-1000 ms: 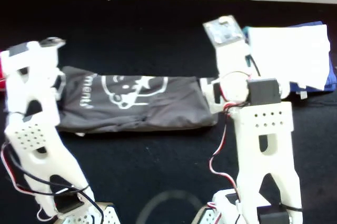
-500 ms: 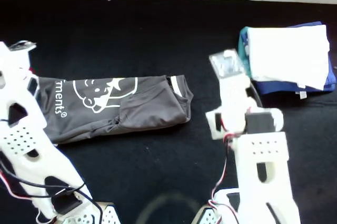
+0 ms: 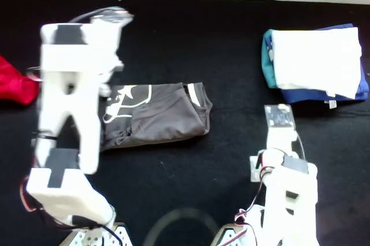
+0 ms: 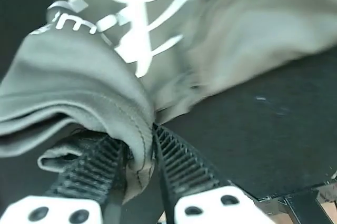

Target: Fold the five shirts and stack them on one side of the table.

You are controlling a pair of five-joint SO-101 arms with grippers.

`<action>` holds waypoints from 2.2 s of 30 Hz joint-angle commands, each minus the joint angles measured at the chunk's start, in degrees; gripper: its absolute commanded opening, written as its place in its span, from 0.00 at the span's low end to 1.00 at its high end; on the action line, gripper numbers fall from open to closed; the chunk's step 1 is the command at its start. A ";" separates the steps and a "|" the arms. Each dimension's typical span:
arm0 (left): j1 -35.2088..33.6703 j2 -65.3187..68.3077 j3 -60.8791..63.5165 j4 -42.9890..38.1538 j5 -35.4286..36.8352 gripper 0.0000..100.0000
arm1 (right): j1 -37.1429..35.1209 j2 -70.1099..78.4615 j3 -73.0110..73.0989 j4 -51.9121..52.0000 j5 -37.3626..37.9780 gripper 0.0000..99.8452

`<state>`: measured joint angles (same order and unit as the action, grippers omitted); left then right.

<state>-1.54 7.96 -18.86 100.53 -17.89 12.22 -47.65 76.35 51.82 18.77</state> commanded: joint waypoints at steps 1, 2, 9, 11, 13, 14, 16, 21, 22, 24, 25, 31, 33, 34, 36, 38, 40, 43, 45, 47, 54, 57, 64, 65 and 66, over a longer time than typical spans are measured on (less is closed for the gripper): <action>10.33 -3.38 -1.98 0.35 2.64 0.01 | 3.12 -1.19 3.21 -4.35 0.35 0.16; 12.44 -3.30 -2.51 0.35 3.78 0.01 | 3.21 -1.19 4.18 -5.41 0.26 0.16; 22.29 -2.24 -2.77 -5.10 8.00 0.01 | 3.12 -1.27 9.80 -12.18 0.18 0.16; 23.16 0.48 -3.38 -7.74 8.09 0.01 | 3.12 -1.27 9.89 -12.18 0.18 0.16; 23.60 4.18 -4.00 -9.93 8.18 0.01 | 3.12 -1.27 9.89 -12.26 0.18 0.16; 23.96 6.46 -4.88 -10.64 8.18 0.01 | 3.03 -1.27 9.98 -12.26 0.18 0.16; 24.57 10.68 -8.22 -10.55 8.18 0.01 | 3.03 -1.27 10.07 -12.26 0.18 0.16; 25.89 18.68 -19.30 -9.32 8.35 0.01 | 2.95 -1.27 10.07 -12.35 0.18 0.16; 26.33 20.00 -21.58 -8.44 9.14 0.01 | 2.95 -1.27 10.07 -12.35 0.18 0.16; 27.12 22.55 -25.27 -7.30 10.37 0.01 | 2.95 -1.27 10.07 -12.35 0.18 0.16; 27.30 24.04 -26.95 -7.21 10.37 0.01 | 2.95 -1.27 10.07 -12.35 0.18 0.16; 27.38 31.16 -34.07 -5.19 10.55 0.02 | 2.95 -1.27 10.07 -12.35 0.18 0.16; 27.12 32.22 -36.70 -3.25 10.55 0.07 | 2.86 -1.27 10.07 -12.35 0.18 0.16; 26.95 32.40 -38.20 -2.37 10.55 0.11 | 2.86 -1.27 10.07 -12.35 0.18 0.16; 26.42 32.40 -41.27 -0.79 10.55 0.19 | 2.86 -1.27 10.07 -12.35 0.18 0.16; 25.98 31.25 -45.05 0.88 10.64 0.23 | 2.86 -1.27 10.07 -12.35 0.18 0.16; 24.75 28.18 -47.16 0.79 10.64 0.23 | 2.86 -1.27 10.07 -12.35 0.18 0.16; 22.81 23.16 -46.46 0.79 10.64 0.21 | 2.86 -1.27 10.07 -12.35 0.18 0.16; 21.05 20.70 -43.65 0.79 10.55 0.17 | 2.86 -1.27 10.07 -12.35 0.18 0.16; 19.82 19.56 -39.25 0.79 10.55 0.06 | 2.86 -1.27 10.07 -12.35 0.18 0.16; 18.68 19.56 -23.60 -1.05 10.20 0.01 | 2.86 -1.27 10.07 -12.35 0.18 0.16; 18.77 19.56 -18.07 -4.92 10.37 0.01 | 2.86 -1.27 10.07 -12.35 0.18 0.16; 20.70 19.56 -6.99 -13.89 10.46 0.01 | 2.86 -1.27 10.07 -12.35 0.18 0.16; 20.79 19.56 -5.67 -14.59 10.46 0.01 | 2.86 -1.27 10.07 -12.35 0.18 0.16; 20.88 19.38 -4.88 -14.95 10.46 0.01 | 2.86 -1.27 10.07 -12.35 0.18 0.16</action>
<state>18.42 30.73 -25.71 87.52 -7.69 14.77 -48.88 85.41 40.66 18.77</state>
